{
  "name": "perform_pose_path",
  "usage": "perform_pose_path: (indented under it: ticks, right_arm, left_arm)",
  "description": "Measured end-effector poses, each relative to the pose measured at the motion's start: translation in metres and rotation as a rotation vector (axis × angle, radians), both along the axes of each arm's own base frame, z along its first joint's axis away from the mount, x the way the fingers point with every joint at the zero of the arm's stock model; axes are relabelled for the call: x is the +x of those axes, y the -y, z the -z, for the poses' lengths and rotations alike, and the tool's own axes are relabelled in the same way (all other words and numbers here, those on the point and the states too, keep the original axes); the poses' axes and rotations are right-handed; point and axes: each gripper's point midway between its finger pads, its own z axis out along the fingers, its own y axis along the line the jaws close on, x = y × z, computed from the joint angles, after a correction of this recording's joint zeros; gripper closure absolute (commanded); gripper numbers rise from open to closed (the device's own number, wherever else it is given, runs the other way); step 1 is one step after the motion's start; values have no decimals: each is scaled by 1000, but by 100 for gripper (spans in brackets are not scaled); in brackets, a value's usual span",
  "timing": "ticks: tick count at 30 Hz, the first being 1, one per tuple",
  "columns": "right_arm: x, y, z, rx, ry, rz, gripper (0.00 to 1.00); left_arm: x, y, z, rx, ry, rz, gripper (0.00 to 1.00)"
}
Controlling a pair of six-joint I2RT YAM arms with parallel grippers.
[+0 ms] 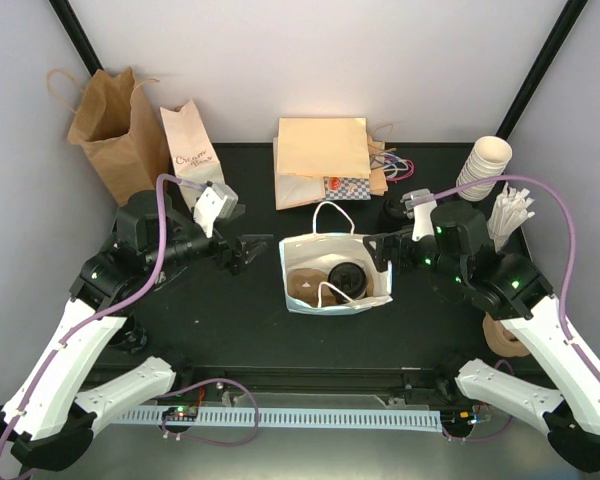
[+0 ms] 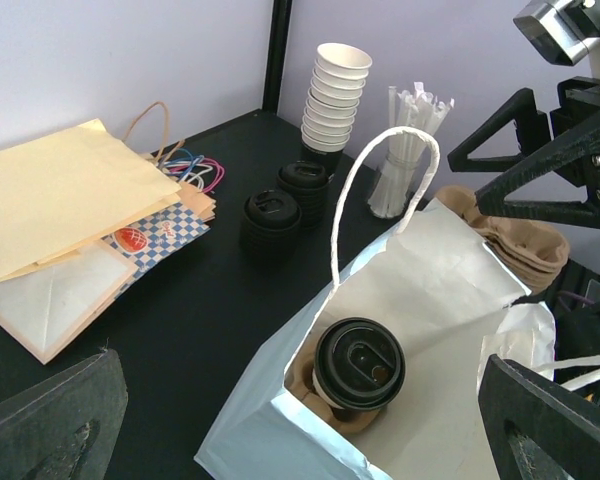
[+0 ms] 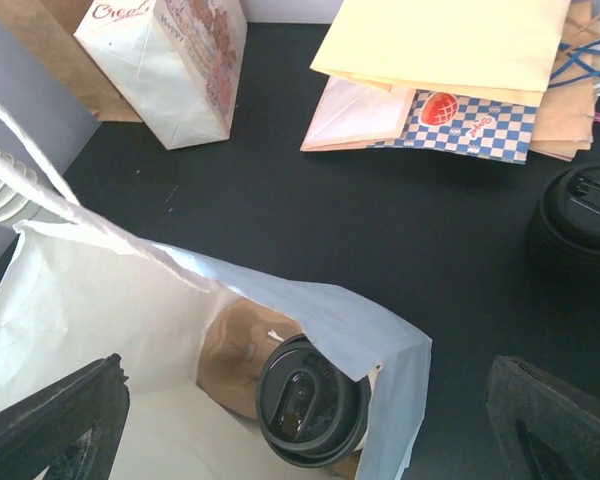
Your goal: Pack the takeout coffee
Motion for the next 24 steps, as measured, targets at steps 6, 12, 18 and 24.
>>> perform_pose_path:
  ticks: [6, 12, 18, 24]
  right_arm:
    - [-2, -2, 4, -10, -5, -26, 0]
    - [1, 0, 16, -52, -44, -7, 0]
    - [7, 8, 38, -133, -119, 56, 0]
    - [7, 22, 42, -161, -161, 143, 0]
  left_arm:
    - [-1, 1, 0, -2, -1, 7, 1]
    - [0, 4, 3, 1, -16, 22, 1]
    - [0, 7, 5, 1, -26, 34, 1]
    - [2, 9, 8, 5, -38, 39, 1]
